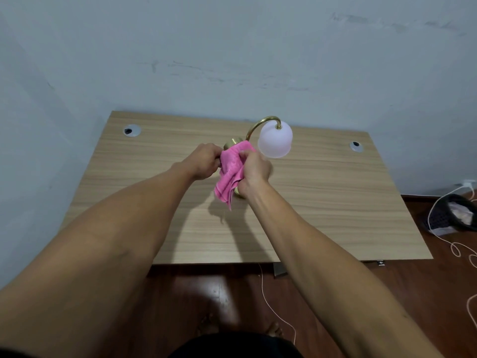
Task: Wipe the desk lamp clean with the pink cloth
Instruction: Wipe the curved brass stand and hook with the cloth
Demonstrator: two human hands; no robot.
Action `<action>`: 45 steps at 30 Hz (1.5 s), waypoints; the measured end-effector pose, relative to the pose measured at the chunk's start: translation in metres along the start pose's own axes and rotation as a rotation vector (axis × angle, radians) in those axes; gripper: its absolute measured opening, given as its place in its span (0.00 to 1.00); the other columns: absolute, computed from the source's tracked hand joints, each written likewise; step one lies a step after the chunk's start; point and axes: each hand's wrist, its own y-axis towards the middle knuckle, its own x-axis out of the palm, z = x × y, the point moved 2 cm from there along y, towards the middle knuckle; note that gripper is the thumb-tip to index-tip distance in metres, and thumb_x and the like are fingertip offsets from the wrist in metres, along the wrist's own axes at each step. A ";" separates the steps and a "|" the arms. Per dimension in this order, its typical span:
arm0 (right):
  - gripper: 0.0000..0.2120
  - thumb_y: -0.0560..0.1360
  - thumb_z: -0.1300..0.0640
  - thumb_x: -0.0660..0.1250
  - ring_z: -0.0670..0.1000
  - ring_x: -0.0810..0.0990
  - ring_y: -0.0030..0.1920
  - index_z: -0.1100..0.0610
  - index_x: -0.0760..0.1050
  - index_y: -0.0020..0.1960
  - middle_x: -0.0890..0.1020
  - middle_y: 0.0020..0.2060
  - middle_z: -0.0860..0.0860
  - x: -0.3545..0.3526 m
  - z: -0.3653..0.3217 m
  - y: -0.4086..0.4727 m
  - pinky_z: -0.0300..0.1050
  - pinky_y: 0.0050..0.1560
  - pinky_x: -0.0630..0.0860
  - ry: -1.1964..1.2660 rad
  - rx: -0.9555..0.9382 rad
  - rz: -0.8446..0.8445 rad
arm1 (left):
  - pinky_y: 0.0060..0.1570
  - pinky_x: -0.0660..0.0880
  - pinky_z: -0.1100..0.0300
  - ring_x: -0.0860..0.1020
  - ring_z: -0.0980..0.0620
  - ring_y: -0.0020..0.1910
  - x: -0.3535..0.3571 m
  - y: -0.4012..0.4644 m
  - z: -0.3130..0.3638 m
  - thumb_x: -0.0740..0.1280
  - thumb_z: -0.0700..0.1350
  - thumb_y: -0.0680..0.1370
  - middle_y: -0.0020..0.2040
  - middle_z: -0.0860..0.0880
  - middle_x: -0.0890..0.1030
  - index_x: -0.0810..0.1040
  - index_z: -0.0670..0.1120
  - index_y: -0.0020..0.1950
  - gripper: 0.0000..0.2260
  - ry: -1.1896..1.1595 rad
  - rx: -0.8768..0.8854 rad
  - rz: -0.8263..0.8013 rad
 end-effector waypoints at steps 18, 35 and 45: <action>0.13 0.75 0.67 0.59 0.54 0.77 0.38 0.56 0.74 0.36 0.78 0.34 0.49 -0.026 -0.017 0.018 0.43 0.34 0.73 -0.512 -0.305 0.110 | 0.46 0.70 0.61 0.77 0.49 0.44 0.003 -0.001 -0.003 0.67 0.39 0.78 0.43 0.44 0.83 0.83 0.40 0.47 0.05 -0.108 -0.043 -0.033; 0.24 0.77 0.74 0.60 0.64 0.81 0.45 0.61 0.77 0.70 0.74 0.53 0.61 -0.011 0.011 0.009 0.62 0.52 0.80 -0.764 -1.047 -0.091 | 0.53 0.74 0.55 0.77 0.50 0.45 0.003 0.001 -0.004 0.66 0.39 0.79 0.46 0.41 0.84 0.82 0.42 0.49 0.05 -0.151 -0.056 -0.058; 0.19 0.76 0.74 0.59 0.43 0.79 0.50 0.63 0.81 0.61 0.80 0.55 0.57 -0.054 0.019 0.012 0.16 0.45 0.66 -0.700 -0.776 0.082 | 0.51 0.72 0.59 0.79 0.48 0.47 0.004 -0.001 -0.004 0.66 0.39 0.78 0.45 0.44 0.84 0.82 0.43 0.48 0.05 -0.123 -0.041 -0.057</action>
